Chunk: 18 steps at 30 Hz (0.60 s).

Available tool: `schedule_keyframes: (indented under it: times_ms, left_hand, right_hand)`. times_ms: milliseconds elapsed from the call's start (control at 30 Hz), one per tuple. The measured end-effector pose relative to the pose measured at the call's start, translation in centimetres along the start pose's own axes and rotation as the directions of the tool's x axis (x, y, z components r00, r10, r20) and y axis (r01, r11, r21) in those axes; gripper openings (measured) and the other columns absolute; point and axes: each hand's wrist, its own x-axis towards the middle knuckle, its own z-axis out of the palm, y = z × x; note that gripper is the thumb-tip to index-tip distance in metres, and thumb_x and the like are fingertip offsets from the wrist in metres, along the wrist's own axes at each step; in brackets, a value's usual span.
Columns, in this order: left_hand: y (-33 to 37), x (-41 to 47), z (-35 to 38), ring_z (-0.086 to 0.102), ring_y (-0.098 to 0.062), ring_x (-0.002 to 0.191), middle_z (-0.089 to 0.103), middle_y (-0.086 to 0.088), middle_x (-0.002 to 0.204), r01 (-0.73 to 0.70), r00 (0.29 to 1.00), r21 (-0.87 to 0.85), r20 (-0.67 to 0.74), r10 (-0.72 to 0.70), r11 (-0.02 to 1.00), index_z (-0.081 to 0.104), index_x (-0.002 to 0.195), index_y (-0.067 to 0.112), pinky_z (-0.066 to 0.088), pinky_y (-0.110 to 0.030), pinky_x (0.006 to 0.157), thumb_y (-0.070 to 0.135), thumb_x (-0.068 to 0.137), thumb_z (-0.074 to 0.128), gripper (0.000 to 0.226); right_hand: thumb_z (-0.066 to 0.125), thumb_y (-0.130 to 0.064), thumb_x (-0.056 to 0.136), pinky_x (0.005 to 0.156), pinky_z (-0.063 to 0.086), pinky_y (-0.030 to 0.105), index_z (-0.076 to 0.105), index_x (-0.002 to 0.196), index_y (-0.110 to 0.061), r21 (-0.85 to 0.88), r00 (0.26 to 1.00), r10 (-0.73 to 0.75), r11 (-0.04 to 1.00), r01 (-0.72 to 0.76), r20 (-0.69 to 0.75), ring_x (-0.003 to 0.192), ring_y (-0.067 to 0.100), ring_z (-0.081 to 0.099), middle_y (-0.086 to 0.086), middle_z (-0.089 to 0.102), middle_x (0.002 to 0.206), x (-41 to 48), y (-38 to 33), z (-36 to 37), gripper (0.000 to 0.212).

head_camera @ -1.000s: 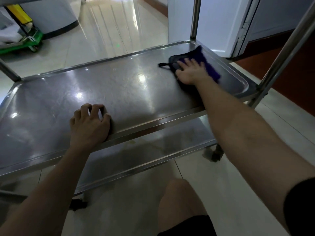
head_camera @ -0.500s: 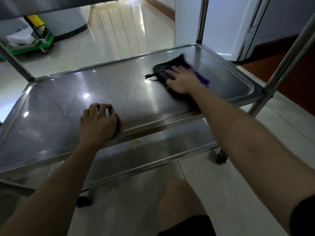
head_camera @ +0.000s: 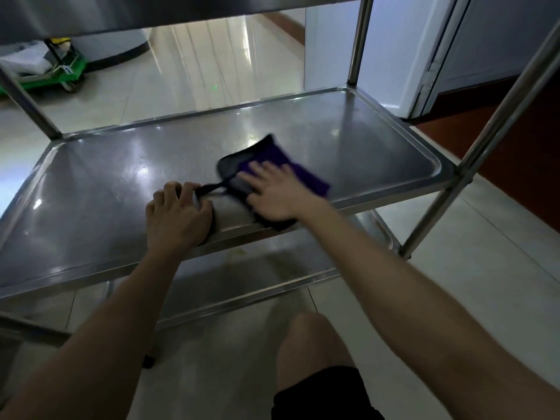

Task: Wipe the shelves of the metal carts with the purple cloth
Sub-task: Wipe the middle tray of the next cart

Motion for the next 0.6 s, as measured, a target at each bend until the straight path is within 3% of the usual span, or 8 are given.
schedule_keyframes:
  times_ms: [67, 167, 300, 433, 600]
  left_hand:
    - [-0.3, 0.0, -0.1, 0.038, -0.038, 0.144, 0.04, -0.009, 0.156, -0.001, 1.0, -0.009, -0.011, 0.001, 1.0, 0.048, 0.151, 0.031, 0.034, -0.056, 0.118, 0.051, 0.106, 0.043, 0.049]
    - [-0.9, 0.2, -0.1, 0.038, -0.037, 0.145, 0.041, -0.007, 0.159, -0.014, 1.0, 0.012, -0.008, 0.014, 1.0, 0.049, 0.15, 0.035, 0.035, -0.056, 0.118, 0.054, 0.105, 0.044, 0.05]
    - [-1.5, 0.5, 0.1, 0.04, -0.039, 0.143, 0.042, -0.008, 0.157, -0.026, 1.0, -0.005, 0.002, 0.026, 1.0, 0.051, 0.144, 0.036, 0.036, -0.059, 0.117, 0.058, 0.101, 0.041, 0.049]
    - [-1.8, 0.6, 0.3, 0.038, -0.041, 0.145, 0.039, -0.01, 0.158, -0.051, 0.999, 0.015, 0.009, 0.051, 0.999, 0.048, 0.146, 0.036, 0.034, -0.061, 0.118, 0.06, 0.101, 0.04, 0.052]
    - [-1.8, 0.3, 0.5, 0.039, -0.039, 0.142, 0.036, -0.007, 0.153, -0.063, 0.998, 0.043, -0.004, 0.063, 0.997, 0.043, 0.143, 0.039, 0.037, -0.061, 0.115, 0.064, 0.098, 0.032, 0.054]
  right_hand:
    - [0.027, -0.053, 0.11, 0.133, -0.008, 0.052, 0.009, 0.172, -0.04, 0.045, 0.993, -0.115, 0.992, 0.114, 0.019, 0.167, 0.02, -0.006, -0.004, -0.003, 0.182, -0.7, -3.2, 0.5, 0.066]
    - [0.03, -0.054, 0.112, 0.134, -0.006, 0.046, 0.012, 0.172, -0.042, 0.081, 0.994, -0.109, 0.991, 0.109, -0.01, 0.167, 0.014, -0.005, -0.008, 0.0, 0.181, -2.1, -1.3, -0.1, 0.063]
    - [0.031, -0.06, 0.111, 0.134, 0.001, 0.045, 0.016, 0.171, -0.044, 0.062, 0.993, 0.1, 0.994, -0.095, -0.069, 0.167, 0.016, 0.002, -0.009, 0.005, 0.181, -4.4, 8.6, -1.2, 0.064]
    - [0.031, -0.064, 0.108, 0.134, 0.001, 0.049, 0.016, 0.17, -0.046, 0.084, 0.909, 0.407, 0.913, -0.4, -0.09, 0.167, 0.018, 0.003, -0.007, 0.005, 0.182, -5.2, 20.9, -2.9, 0.066]
    - [0.022, -0.064, 0.1, 0.132, -0.007, 0.052, 0.016, 0.171, -0.044, 0.166, 0.863, 0.498, 0.861, -0.481, -0.084, 0.167, 0.02, 0.0, -0.006, 0.003, 0.182, 1.4, 24.0, -4.2, 0.074]
